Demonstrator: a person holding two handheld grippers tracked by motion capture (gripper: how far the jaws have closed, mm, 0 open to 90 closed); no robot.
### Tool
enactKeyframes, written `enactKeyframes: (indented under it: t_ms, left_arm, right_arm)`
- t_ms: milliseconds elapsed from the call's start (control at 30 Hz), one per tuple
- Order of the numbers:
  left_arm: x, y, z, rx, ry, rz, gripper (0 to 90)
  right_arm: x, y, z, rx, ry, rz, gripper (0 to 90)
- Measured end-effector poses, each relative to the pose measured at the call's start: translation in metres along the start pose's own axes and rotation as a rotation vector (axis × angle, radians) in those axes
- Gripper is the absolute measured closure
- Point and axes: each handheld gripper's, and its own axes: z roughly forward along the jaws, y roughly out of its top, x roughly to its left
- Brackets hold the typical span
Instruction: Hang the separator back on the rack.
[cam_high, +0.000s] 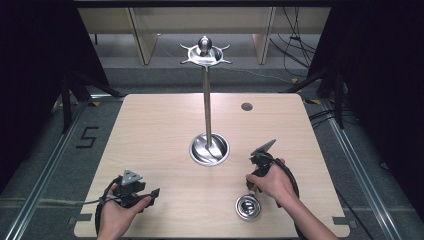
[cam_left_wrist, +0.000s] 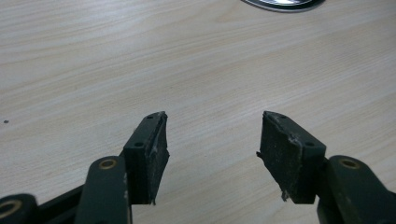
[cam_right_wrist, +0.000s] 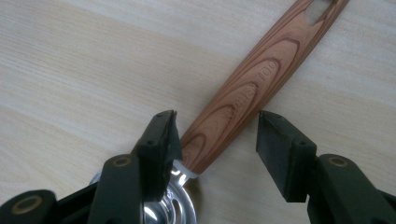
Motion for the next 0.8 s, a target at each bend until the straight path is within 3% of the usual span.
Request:
enactKeyframes:
  t_ms: [33,67,100,133,167,233,267,333,467,500,567,667,733,800]
  left_arm:
    - [0.0,0.0,0.0,-0.001,-0.002,-0.004,40.9]
    - [0.0,0.0,0.0,0.005,0.005,0.007,40.9]
    - [0.0,0.0,0.0,0.003,0.003,0.002,40.9]
    - [0.0,0.0,0.0,0.006,0.002,0.006,40.9]
    - [0.0,0.0,0.0,0.005,0.0,0.002,40.9]
    - [0.0,0.0,0.0,0.003,-0.004,-0.001,41.0]
    - [0.0,0.0,0.0,0.003,-0.01,-0.003,41.0]
    - [0.0,0.0,0.0,0.001,-0.006,0.004,41.0]
    - [-0.001,-0.001,0.002,-0.012,-0.003,-0.014,41.0]
    - [0.001,0.0,0.0,0.019,-0.013,0.011,41.0]
    - [-0.002,-0.001,0.003,-0.024,-0.001,-0.024,41.0]
    - [-0.002,-0.001,0.003,-0.023,-0.003,-0.025,41.0]
    - [-0.002,-0.001,0.003,-0.024,-0.003,-0.026,41.0]
    - [-0.001,-0.001,0.003,-0.023,-0.004,-0.025,41.0]
  right_arm:
    - [0.0,0.001,-0.001,0.013,0.001,-0.003,48.5]
    - [-0.004,0.002,0.001,0.001,0.01,-0.045,49.2]
    - [-0.009,0.003,0.003,-0.032,0.01,-0.121,49.9]
    - [-0.006,0.003,0.002,-0.021,0.008,-0.056,50.3]
    - [0.007,0.003,-0.005,0.085,-0.006,0.143,50.7]
    - [0.007,0.004,-0.006,0.11,-0.021,0.129,52.6]
    - [0.008,0.004,-0.006,0.095,-0.027,0.128,54.5]
    - [0.01,0.005,-0.008,0.116,-0.012,0.155,56.5]
    - [0.01,0.005,-0.01,0.143,-0.017,0.132,59.1]
    - [0.009,0.005,-0.01,0.144,-0.022,0.129,60.1]
    - [0.009,0.004,-0.01,0.145,-0.036,0.125,62.4]
    - [0.007,0.005,-0.014,0.162,-0.039,0.108,70.9]
    - [0.005,0.005,-0.014,0.148,-0.038,0.08,71.1]
    - [0.005,0.005,-0.013,0.165,-0.049,0.087,66.6]
